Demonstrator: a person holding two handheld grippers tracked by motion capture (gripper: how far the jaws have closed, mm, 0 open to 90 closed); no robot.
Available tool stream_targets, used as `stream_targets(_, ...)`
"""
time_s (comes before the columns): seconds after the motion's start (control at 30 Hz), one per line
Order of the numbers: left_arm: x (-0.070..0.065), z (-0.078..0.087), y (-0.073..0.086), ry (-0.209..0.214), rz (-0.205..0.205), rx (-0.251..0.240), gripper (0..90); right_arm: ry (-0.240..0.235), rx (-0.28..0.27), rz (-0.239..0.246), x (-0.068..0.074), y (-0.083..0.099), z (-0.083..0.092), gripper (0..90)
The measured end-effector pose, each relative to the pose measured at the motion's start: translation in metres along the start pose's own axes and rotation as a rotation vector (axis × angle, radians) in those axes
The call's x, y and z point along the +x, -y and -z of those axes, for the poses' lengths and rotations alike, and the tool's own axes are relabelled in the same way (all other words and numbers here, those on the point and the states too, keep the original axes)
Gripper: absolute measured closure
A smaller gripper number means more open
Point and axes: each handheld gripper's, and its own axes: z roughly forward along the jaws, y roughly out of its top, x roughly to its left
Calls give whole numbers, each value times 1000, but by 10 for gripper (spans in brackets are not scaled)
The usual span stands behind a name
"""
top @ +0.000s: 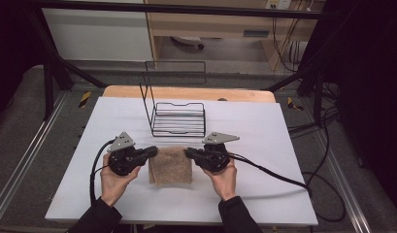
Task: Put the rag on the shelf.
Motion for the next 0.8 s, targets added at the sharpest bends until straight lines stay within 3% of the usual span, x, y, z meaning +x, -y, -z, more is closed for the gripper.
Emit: stream_targets(0.8, -5, 13, -27, 2, -16, -66, 858, 17, -86, 59, 10, -27, 24, 854)
